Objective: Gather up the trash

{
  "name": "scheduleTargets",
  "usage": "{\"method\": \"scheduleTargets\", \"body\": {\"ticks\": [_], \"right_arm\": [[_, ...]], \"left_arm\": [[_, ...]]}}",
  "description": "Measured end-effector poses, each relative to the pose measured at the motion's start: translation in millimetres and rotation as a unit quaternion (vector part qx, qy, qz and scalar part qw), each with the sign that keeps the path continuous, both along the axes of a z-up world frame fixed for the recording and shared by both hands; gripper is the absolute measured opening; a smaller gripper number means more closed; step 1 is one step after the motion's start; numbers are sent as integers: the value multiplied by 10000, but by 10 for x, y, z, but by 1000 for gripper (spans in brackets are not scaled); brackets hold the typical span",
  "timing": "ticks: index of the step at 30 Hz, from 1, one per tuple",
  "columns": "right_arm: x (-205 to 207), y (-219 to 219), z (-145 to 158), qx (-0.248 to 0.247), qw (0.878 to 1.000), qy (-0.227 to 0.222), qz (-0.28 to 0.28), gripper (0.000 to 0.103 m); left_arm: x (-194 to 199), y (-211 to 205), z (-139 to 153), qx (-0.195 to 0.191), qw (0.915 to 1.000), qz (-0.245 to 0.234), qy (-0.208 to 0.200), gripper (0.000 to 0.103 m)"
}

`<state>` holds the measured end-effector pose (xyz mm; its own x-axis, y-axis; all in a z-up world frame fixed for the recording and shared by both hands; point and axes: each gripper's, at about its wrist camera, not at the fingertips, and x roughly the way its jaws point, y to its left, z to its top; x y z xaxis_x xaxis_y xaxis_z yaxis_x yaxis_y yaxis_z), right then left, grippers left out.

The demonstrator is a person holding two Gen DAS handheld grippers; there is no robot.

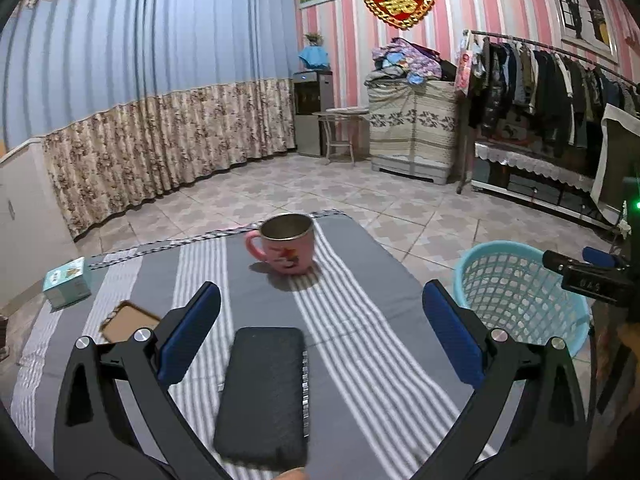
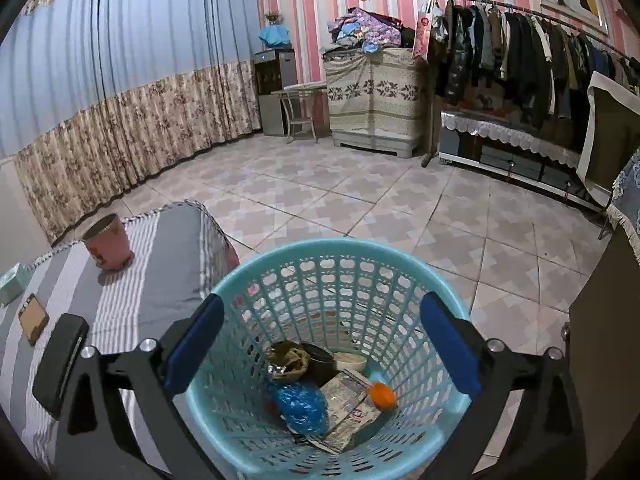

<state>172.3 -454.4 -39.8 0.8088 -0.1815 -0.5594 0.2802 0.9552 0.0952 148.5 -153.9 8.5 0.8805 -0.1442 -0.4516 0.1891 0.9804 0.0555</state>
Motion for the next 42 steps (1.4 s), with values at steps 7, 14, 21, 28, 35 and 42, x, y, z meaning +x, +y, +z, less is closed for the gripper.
{"method": "scheduleTargets", "body": {"ticks": [7, 14, 21, 28, 35, 42], "right_arm": [[-236, 298, 110, -218, 9995, -201, 112, 99], [-602, 759, 282, -721, 9951, -484, 463, 99], [-1062, 1109, 202, -474, 9955, -593, 565, 99], [-1431, 1375, 106, -540, 9949, -682, 502, 99], [-1576, 1489, 88, -812, 9914, -846, 577, 99], [-1506, 1503, 91, -724, 9911, -910, 645, 99]], "left_arm": [[-292, 254, 104, -142, 9996, 146, -219, 98], [-585, 430, 126, -236, 9988, 217, -359, 98], [-940, 567, 151, -282, 9980, 242, -510, 98], [-1241, 643, 108, -353, 9975, 233, -567, 98], [-1398, 681, 5, -323, 9979, 260, -499, 98], [-1322, 663, -98, -221, 9983, 315, -447, 98]]}}
